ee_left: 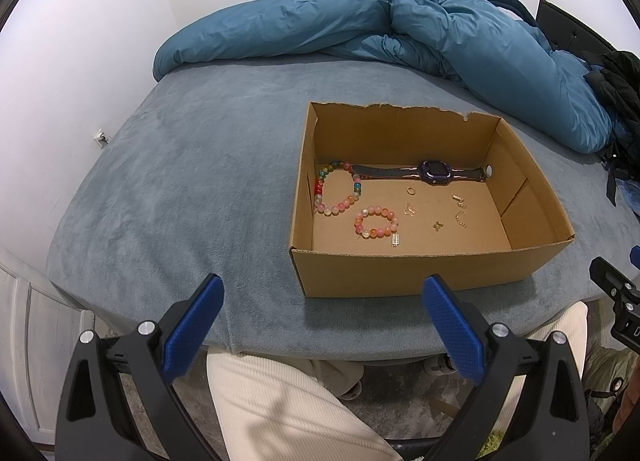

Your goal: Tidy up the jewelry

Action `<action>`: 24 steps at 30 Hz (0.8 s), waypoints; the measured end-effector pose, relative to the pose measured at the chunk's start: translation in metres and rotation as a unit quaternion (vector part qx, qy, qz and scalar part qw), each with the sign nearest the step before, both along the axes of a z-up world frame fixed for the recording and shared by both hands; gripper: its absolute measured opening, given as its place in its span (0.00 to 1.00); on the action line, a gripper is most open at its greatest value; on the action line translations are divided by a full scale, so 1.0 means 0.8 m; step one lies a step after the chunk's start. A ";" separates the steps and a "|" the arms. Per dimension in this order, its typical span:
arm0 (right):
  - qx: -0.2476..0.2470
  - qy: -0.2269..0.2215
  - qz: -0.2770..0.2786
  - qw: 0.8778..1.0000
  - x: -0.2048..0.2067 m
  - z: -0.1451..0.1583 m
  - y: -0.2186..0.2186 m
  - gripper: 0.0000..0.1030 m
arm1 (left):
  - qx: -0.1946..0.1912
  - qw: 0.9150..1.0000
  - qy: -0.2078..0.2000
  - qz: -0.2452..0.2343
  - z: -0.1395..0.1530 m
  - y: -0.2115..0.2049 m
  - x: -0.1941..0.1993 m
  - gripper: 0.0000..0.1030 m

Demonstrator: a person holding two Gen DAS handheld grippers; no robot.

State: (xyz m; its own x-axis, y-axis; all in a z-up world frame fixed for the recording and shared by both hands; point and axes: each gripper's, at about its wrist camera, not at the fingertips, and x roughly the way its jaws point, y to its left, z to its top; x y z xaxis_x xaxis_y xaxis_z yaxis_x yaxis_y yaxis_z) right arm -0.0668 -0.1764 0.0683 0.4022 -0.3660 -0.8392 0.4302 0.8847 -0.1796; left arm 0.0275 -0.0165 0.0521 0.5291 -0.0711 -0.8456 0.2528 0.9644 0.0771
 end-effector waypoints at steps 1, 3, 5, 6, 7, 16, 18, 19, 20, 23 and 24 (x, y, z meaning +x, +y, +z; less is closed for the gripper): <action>0.001 0.000 0.000 1.000 0.000 0.001 0.000 0.92 | 0.000 1.000 0.000 0.000 0.000 0.000 0.000 0.95; 0.001 0.000 0.001 1.000 0.001 0.002 -0.001 0.92 | 0.000 1.000 0.000 0.000 0.000 0.000 0.000 0.95; 0.001 0.000 0.001 1.000 0.001 0.002 -0.001 0.92 | -0.001 1.000 0.000 0.000 0.000 0.000 -0.001 0.95; 0.002 0.000 0.001 1.000 0.000 0.001 -0.001 0.92 | 0.000 1.000 0.000 0.000 -0.001 0.001 -0.001 0.95; 0.002 0.000 0.001 1.000 0.001 0.002 -0.001 0.92 | 0.000 1.000 -0.001 0.000 0.000 0.000 0.000 0.95; 0.002 -0.001 0.003 1.000 0.001 0.003 -0.001 0.92 | -0.001 1.000 0.000 0.000 -0.001 0.001 -0.001 0.95; 0.002 -0.001 0.003 1.000 0.000 0.002 -0.002 0.92 | -0.001 1.000 0.000 0.000 0.000 0.001 0.000 0.95; 0.002 -0.001 0.003 1.000 0.001 0.003 -0.001 0.92 | -0.001 1.000 0.000 0.000 0.000 0.001 0.000 0.95; 0.002 -0.001 0.002 1.000 0.000 0.002 -0.001 0.92 | 0.000 1.000 -0.001 0.000 -0.001 0.001 -0.001 0.95; 0.002 -0.001 0.002 1.000 0.000 0.002 -0.002 0.92 | -0.001 1.000 0.000 0.000 -0.001 0.001 -0.001 0.95; 0.002 -0.001 0.002 1.000 0.000 0.002 -0.002 0.92 | 0.000 1.000 0.000 0.000 -0.001 0.001 0.000 0.95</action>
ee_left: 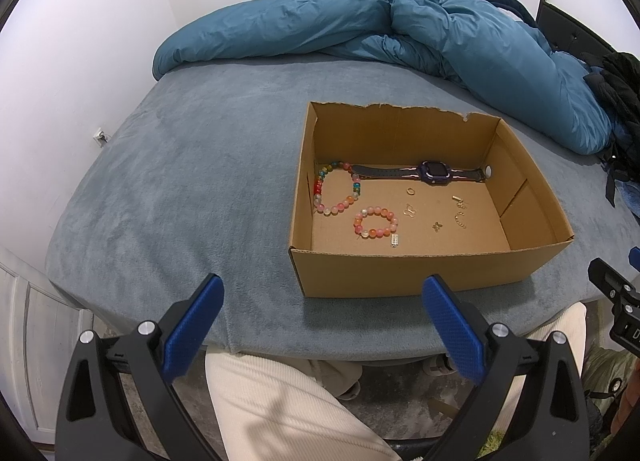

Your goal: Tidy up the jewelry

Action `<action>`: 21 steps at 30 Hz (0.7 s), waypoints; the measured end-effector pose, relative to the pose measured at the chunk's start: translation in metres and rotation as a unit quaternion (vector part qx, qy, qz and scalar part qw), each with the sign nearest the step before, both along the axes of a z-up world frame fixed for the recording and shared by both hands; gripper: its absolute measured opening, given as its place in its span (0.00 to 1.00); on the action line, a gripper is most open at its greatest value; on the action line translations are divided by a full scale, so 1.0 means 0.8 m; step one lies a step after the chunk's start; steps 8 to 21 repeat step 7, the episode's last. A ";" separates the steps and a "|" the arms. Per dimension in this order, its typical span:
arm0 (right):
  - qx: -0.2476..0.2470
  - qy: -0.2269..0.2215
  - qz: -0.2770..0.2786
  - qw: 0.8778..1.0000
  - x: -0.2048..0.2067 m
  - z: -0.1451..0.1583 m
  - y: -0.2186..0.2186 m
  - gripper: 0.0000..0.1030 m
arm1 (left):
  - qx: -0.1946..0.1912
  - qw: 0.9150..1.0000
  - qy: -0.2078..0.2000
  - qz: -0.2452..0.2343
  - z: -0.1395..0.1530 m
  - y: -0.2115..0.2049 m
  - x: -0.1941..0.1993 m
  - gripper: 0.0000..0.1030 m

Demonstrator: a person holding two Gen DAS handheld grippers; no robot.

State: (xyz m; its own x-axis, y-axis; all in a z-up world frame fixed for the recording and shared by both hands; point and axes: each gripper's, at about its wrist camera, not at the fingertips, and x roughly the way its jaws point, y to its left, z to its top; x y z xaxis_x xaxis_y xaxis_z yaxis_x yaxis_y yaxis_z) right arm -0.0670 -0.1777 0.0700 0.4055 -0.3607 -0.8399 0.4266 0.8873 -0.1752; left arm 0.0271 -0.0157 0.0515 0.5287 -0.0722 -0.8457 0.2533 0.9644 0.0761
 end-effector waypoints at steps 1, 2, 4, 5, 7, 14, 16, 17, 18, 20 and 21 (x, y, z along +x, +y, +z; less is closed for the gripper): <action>0.000 0.000 0.000 1.000 0.000 0.000 0.000 0.92 | 0.000 1.000 0.000 0.000 0.000 0.000 -0.001 0.95; 0.000 0.001 0.000 1.000 0.001 0.000 0.000 0.92 | 0.000 1.000 0.000 -0.001 0.000 -0.001 -0.001 0.95; 0.000 0.000 0.001 1.000 0.000 0.000 0.000 0.92 | 0.000 1.000 0.001 -0.001 0.000 -0.002 0.000 0.95; 0.000 0.001 0.001 1.000 0.001 0.001 0.001 0.92 | 0.000 1.000 0.001 -0.001 0.000 -0.002 0.000 0.95; 0.000 0.000 0.002 1.000 0.001 0.001 0.000 0.92 | -0.001 1.000 0.001 -0.001 0.000 -0.002 0.000 0.95; 0.000 0.000 0.002 1.000 0.001 0.001 0.000 0.92 | -0.001 1.000 0.001 -0.001 0.000 -0.002 0.000 0.95; 0.000 0.000 0.002 1.000 0.001 0.001 0.000 0.92 | -0.001 1.000 0.001 -0.001 0.000 -0.002 0.000 0.95; 0.000 0.000 0.002 1.000 0.001 0.001 0.000 0.92 | -0.001 1.000 0.001 -0.001 0.000 -0.002 0.000 0.95; 0.000 0.000 0.002 1.000 0.001 0.001 0.000 0.92 | -0.001 1.000 0.001 -0.001 0.000 -0.002 0.000 0.95; 0.000 0.000 0.002 1.000 0.001 0.001 0.000 0.92 | -0.001 1.000 0.001 -0.001 0.000 -0.002 0.000 0.95; 0.000 0.000 0.002 1.000 0.001 0.001 0.000 0.92 | -0.001 1.000 0.001 -0.001 0.000 -0.002 0.000 0.95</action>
